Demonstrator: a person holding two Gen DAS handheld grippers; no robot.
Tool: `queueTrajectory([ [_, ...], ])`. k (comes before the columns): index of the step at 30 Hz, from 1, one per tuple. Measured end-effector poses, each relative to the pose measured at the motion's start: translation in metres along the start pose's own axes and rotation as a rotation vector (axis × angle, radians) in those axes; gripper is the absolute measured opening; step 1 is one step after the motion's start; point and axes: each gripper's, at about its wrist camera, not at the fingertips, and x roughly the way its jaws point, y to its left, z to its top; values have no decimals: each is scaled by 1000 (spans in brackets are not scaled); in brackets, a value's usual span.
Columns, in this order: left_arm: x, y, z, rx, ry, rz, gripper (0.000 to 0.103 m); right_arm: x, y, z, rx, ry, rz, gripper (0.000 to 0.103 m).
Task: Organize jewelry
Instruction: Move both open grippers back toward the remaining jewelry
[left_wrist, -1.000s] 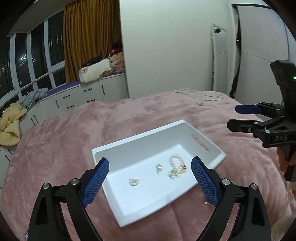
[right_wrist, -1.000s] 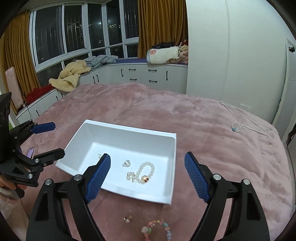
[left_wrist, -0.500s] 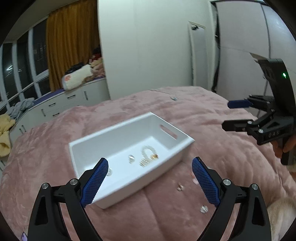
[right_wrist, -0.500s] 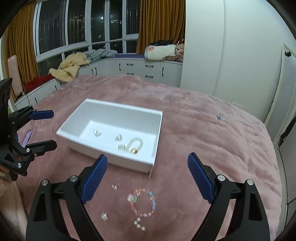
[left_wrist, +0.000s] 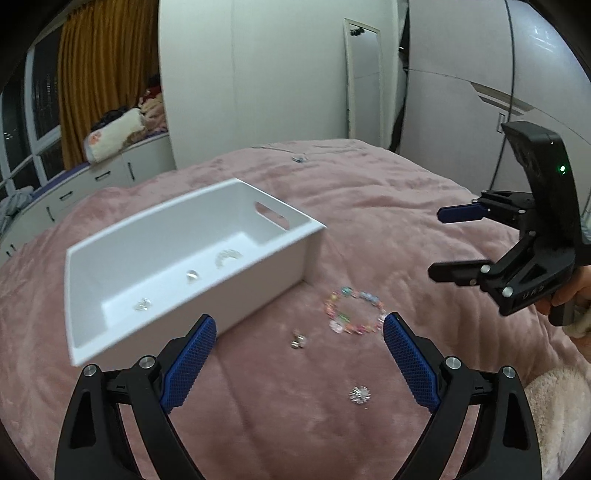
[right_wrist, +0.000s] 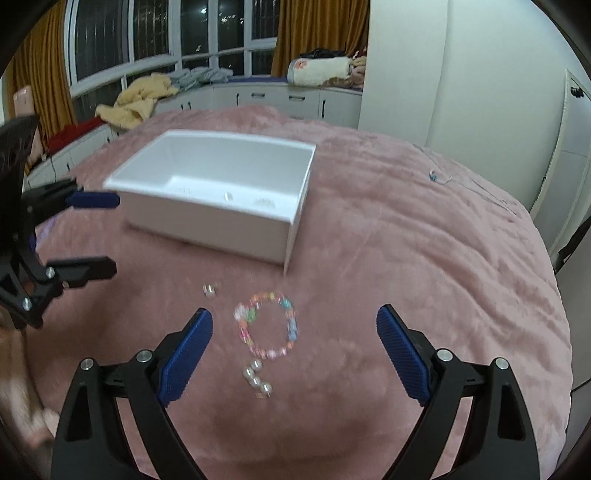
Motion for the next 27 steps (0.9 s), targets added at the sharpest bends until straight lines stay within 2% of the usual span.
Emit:
queueTrajectory([
  [6, 24, -17, -18, 27, 33, -64, 93, 18, 3, -22, -24, 42, 32, 87],
  [19, 68, -40, -49, 106, 127, -80, 93, 60, 19, -50, -60, 143, 81, 76],
  [21, 73, -42, -53, 107, 137, -89, 92, 64, 22, -52, -70, 151, 86, 69],
  [27, 81, -44, -62, 112, 173, -109, 78, 73, 30, -55, -97, 169, 82, 64],
])
